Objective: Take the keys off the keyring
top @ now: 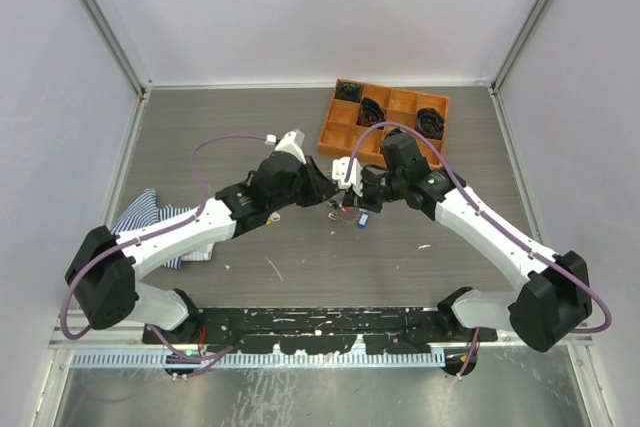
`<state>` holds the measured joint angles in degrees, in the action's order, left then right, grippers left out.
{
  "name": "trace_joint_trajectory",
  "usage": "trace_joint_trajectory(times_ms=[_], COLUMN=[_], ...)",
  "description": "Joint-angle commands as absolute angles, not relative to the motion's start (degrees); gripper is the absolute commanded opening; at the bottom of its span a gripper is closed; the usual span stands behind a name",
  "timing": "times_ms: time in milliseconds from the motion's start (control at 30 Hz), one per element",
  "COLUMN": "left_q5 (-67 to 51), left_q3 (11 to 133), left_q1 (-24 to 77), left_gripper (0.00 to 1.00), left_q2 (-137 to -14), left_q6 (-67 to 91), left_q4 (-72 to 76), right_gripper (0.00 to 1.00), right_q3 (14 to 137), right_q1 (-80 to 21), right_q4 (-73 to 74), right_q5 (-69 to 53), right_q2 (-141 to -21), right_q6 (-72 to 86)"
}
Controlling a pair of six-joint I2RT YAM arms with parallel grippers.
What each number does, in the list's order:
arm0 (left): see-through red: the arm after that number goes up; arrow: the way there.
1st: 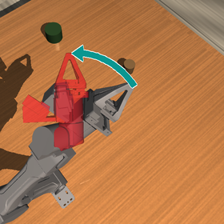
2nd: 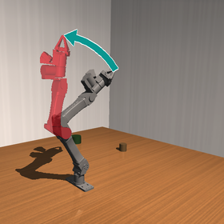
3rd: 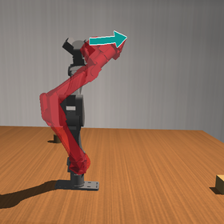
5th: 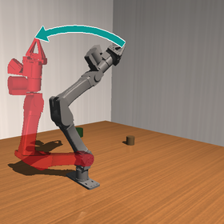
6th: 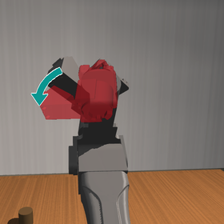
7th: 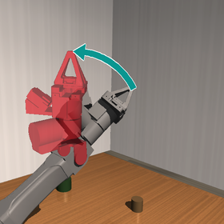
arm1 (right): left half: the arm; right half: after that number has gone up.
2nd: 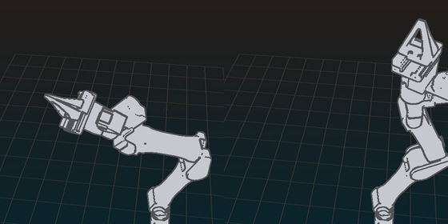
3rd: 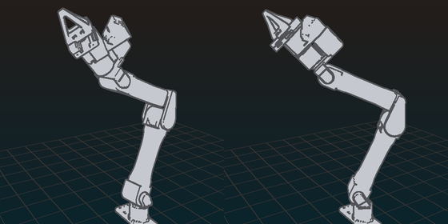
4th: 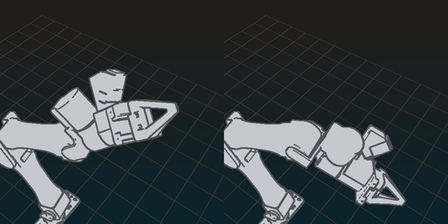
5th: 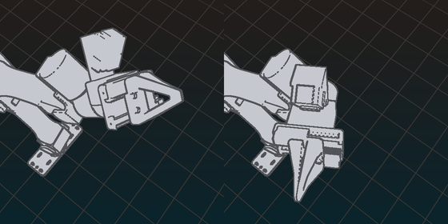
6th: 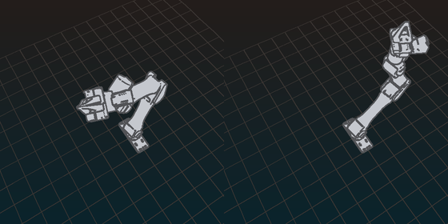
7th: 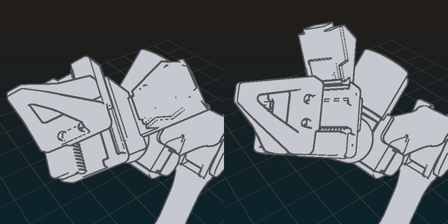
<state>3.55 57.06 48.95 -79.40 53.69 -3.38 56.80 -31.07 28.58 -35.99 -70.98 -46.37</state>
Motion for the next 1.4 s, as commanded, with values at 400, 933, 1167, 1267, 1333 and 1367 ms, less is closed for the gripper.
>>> trace_joint_trajectory(times_ms=[400,933,1167,1267,1333,1367], left_q5=[-7.68,-7.84,-17.77,-23.2,-25.25,-25.94], left_q3=[50.99,44.86,37.31,34.26,33.04,32.59], left_q1=[43.29,40.54,40.64,41.56,43.07,43.92], left_gripper=[0.2,0.43,0.35,0.35,0.36,0.37], left_q2=[-82.95,-69.65,-61.2,-59.88,-59.37,-59.19], left_q6=[55.76,47.85,37.06,31.52,26.55,23.57], left_q4=[14.11,8.07,23.75,31.86,35.81,37.09], right_gripper=[0.01,0.01,0.01,0.01,0.01,0.01], right_q3=[65.96,68.49,73.02,74.27,75.27,75.81], right_q1=[-31.55,-31.55,-31.55,-31.55,-31.57,-31.58], right_q4=[39.46,44.45,49.46,50.47,51.26,51.74], right_q5=[-38.4,-39.28,-38.23,-37.87,-37.5,-37.51], right_q2=[-74.42,-74.27,-74.51,-74.37,-74.29,-74.27], right_q6=[-48.93,-52.4,-53.95,-53.91,-54.08,-54.2])
